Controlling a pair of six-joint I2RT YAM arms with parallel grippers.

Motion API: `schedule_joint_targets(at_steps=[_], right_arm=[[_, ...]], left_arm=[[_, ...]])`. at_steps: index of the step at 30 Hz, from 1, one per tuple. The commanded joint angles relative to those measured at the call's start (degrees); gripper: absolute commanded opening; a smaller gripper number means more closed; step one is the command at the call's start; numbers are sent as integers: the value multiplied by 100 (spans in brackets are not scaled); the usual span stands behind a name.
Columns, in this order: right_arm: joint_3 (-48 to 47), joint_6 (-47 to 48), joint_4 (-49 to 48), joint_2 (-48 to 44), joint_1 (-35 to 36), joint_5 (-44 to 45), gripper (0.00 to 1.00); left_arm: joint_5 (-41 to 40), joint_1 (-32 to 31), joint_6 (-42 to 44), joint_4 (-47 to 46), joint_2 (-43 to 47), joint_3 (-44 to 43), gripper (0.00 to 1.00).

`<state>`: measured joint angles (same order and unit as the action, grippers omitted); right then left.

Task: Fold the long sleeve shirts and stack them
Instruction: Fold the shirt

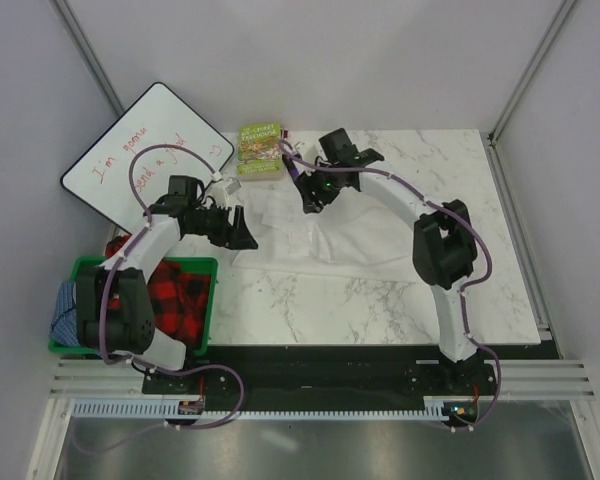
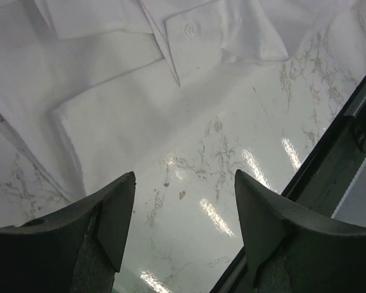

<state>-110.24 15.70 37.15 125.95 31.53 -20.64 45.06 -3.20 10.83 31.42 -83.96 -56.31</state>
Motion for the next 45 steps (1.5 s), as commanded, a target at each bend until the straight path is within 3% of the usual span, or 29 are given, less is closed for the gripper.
schedule_joint_targets(at_steps=[1,5,10,18,43,45], right_arm=[[536,37,388,-1150,-691,-265,62],[986,625,829,-1398,-1419,7,57],[970,1496,1014,-1152,-1834,332,50],[126,2243,1391,-326,-1808,201,44],[-147,3123,1813,403,-1263,148,46],[-174,3184,1857,448,-1263,201,42]], left_arm=[[-181,-302,-345,-127,-663,-722,71],[-488,-769,-590,-215,-1270,-1179,67],[-779,-1209,-924,-487,-1833,-1584,66],[-999,-1235,-1136,-496,-2388,-1927,71],[-753,-1297,-925,-830,-2616,-1804,71],[-779,-1297,-916,-830,-2608,-1804,71]])
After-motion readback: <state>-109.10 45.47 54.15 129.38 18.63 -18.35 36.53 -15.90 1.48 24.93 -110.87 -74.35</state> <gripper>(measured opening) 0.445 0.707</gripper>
